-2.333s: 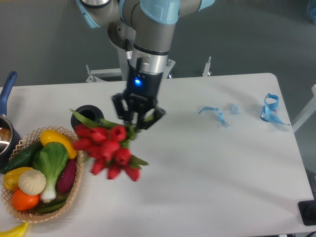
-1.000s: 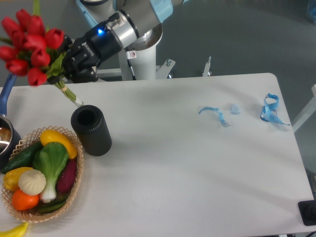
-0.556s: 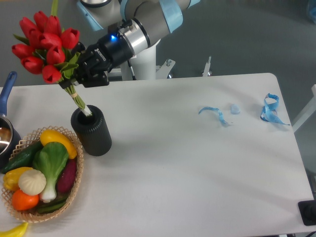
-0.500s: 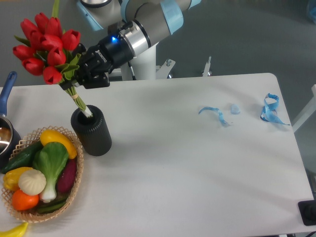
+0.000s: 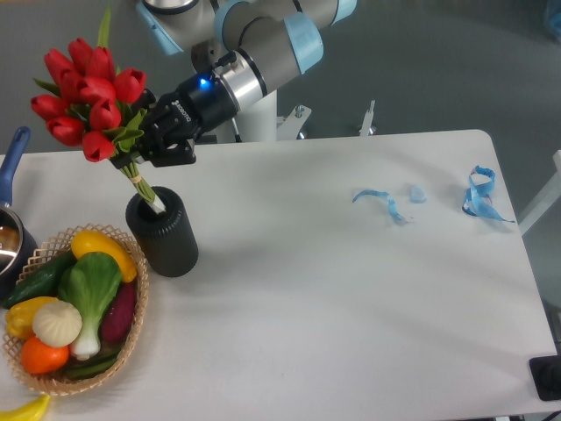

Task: Insert the flowers into the vase
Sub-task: 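Lower the tulip stems down into the black vase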

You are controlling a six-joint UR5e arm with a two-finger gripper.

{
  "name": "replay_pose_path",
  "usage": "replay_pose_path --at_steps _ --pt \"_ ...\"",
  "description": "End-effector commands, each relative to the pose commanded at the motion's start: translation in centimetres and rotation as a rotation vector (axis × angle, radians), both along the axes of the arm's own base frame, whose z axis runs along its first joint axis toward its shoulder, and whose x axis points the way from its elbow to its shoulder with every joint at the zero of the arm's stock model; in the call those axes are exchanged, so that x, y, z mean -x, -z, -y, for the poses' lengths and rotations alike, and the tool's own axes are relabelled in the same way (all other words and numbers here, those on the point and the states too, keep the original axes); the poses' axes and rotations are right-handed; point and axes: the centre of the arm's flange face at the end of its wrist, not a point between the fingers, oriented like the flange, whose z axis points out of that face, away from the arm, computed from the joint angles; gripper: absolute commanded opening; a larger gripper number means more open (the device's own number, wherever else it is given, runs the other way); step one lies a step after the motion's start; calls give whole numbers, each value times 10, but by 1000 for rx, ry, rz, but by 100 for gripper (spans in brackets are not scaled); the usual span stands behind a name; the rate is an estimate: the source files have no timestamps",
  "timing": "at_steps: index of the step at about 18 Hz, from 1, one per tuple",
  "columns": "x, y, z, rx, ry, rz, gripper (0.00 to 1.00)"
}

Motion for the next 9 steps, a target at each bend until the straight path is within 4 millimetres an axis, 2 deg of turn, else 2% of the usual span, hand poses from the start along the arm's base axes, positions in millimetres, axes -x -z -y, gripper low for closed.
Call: replay_pose_path --at_steps 4,9 --pt "7 29 -7 10 13 5 4" --pt "-1 66 -2 6 30 -11 11"
